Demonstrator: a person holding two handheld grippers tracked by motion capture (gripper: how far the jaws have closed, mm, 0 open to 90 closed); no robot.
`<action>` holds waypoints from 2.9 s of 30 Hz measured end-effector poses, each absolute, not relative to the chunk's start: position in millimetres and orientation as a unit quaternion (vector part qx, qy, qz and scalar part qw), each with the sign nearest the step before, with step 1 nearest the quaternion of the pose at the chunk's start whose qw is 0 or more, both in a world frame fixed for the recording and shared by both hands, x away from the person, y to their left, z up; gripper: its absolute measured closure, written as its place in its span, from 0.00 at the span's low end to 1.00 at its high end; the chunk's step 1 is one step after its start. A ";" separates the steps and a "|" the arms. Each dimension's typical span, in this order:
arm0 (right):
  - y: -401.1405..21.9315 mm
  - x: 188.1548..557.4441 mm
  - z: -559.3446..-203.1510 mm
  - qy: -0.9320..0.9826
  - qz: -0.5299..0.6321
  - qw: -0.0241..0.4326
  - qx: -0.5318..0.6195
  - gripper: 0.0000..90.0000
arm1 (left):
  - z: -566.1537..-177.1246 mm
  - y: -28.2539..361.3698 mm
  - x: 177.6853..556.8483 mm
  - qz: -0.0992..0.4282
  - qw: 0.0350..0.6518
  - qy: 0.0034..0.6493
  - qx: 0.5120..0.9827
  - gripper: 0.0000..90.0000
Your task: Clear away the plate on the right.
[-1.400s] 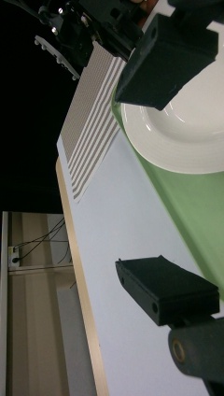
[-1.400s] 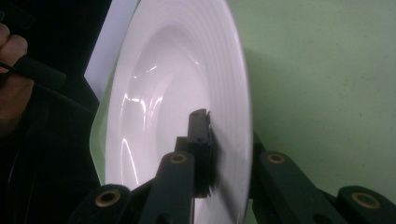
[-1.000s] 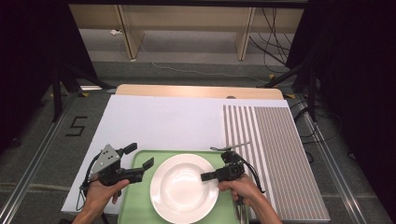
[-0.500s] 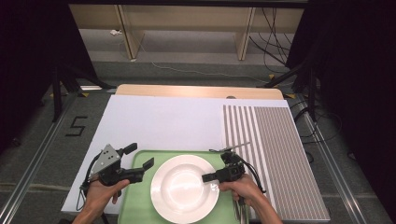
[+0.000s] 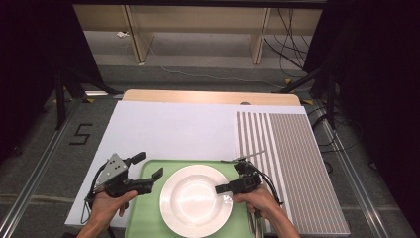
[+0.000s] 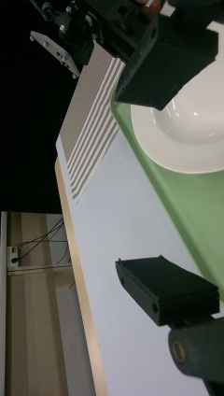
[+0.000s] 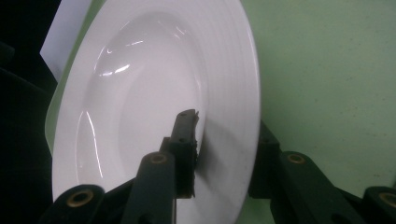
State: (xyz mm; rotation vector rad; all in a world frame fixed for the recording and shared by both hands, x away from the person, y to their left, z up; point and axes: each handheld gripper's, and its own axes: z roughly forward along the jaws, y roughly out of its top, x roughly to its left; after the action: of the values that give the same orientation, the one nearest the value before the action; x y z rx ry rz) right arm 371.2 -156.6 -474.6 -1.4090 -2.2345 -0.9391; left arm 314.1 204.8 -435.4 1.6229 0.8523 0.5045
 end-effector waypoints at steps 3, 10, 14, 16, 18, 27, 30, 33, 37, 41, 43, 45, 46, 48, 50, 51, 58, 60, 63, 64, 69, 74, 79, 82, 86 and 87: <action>-157.3 372.1 -477.2 -0.792 -0.330 0.154 -0.489 0.76 | -435.4 204.8 314.1 0.216 0.582 0.365 0.694 0.18; -157.3 372.2 -477.0 -0.796 -0.322 0.145 -0.491 0.74 | -435.3 204.9 314.0 0.216 0.582 0.364 0.694 0.18; -158.1 372.1 -475.3 -0.798 -0.325 0.137 -0.489 0.73 | -435.4 205.0 314.1 0.216 0.582 0.365 0.694 0.18; -160.0 372.5 -473.9 -0.797 -0.332 0.138 -0.486 0.73 | -435.4 205.1 314.1 0.216 0.581 0.365 0.694 0.18; -161.0 372.5 -472.1 -0.796 -0.331 0.133 -0.490 0.72 | -435.4 205.4 314.1 0.216 0.581 0.365 0.694 0.18; -169.3 372.9 -464.2 -0.788 -0.341 0.121 -0.498 0.61 | -435.4 205.8 314.2 0.217 0.582 0.365 0.694 0.18; -171.3 370.7 -457.9 -0.788 -0.346 0.114 -0.496 0.54 | -435.3 206.0 314.6 0.217 0.581 0.365 0.694 0.18; -173.0 368.3 -452.6 -0.798 -0.346 0.089 -0.486 0.49 | -435.3 205.8 314.3 0.216 0.582 0.365 0.694 0.18; -176.0 366.6 -450.7 -0.802 -0.354 0.077 -0.475 0.46 | -435.4 205.7 314.2 0.215 0.581 0.364 0.695 0.18; -176.3 364.7 -449.1 -0.806 -0.354 0.064 -0.471 0.43 | -435.4 205.6 314.1 0.215 0.582 0.364 0.695 0.18; -176.6 364.2 -447.7 -0.806 -0.359 0.060 -0.467 0.42 | -435.4 205.9 314.4 0.215 0.582 0.364 0.695 0.18; -177.4 363.6 -446.2 -0.808 -0.360 0.053 -0.463 0.42 | -435.3 205.9 314.3 0.215 0.582 0.364 0.694 0.18; -177.8 362.8 -444.6 -0.808 -0.358 0.051 -0.465 0.41 | -435.4 205.7 314.1 0.215 0.582 0.365 0.694 0.18; -179.0 362.1 -442.7 -0.813 -0.356 0.045 -0.459 0.41 | -435.4 205.8 314.2 0.215 0.581 0.364 0.695 0.18; -179.7 360.8 -440.6 -0.814 -0.355 0.037 -0.458 0.41 | -435.4 205.7 314.3 0.215 0.581 0.364 0.695 0.18; -180.2 360.0 -439.3 -0.814 -0.355 0.032 -0.458 0.41 | -435.4 205.7 314.2 0.214 0.581 0.365 0.695 0.18; -182.5 355.6 -432.5 -0.813 -0.385 0.004 -0.437 0.40 | -435.4 205.6 314.2 0.214 0.582 0.365 0.695 0.18; -183.0 354.3 -430.1 -0.813 -0.386 -0.002 -0.436 0.39 | -435.4 205.6 314.2 0.214 0.582 0.364 0.695 0.18; -184.1 353.0 -428.1 -0.812 -0.398 -0.015 -0.426 0.38 | -435.4 205.8 314.3 0.214 0.581 0.364 0.695 0.18; -184.6 352.3 -426.7 -0.813 -0.395 -0.018 -0.426 0.37 | -435.5 205.7 314.3 0.213 0.581 0.365 0.695 0.18; -186.3 349.9 -423.4 -0.808 -0.411 -0.038 -0.421 0.35 | -435.5 205.7 314.3 0.213 0.581 0.364 0.696 0.18; -189.3 344.1 -416.3 -0.799 -0.433 -0.065 -0.411 0.34 | -435.6 205.9 314.3 0.213 0.581 0.364 0.696 0.18; -195.2 335.2 -412.7 -0.786 -0.459 -0.083 -0.404 0.34 | -435.4 206.1 314.2 0.213 0.582 0.365 0.695 0.18; -200.2 327.2 -411.2 -0.781 -0.463 -0.103 -0.406 0.33 | -435.5 206.1 314.3 0.213 0.582 0.365 0.695 0.18; -208.3 319.4 -408.4 -0.769 -0.487 -0.115 -0.398 0.33 | -435.6 206.1 314.3 0.212 0.582 0.366 0.695 0.18; -209.9 317.7 -407.8 -0.765 -0.492 -0.116 -0.399 0.33 | -435.5 206.3 314.4 0.212 0.582 0.366 0.694 0.18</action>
State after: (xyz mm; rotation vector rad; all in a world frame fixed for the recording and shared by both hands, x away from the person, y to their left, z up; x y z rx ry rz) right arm 317.7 -209.9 -407.8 -1.3549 -2.5977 -1.6718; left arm 314.4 206.3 -435.5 1.6206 0.8556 0.4954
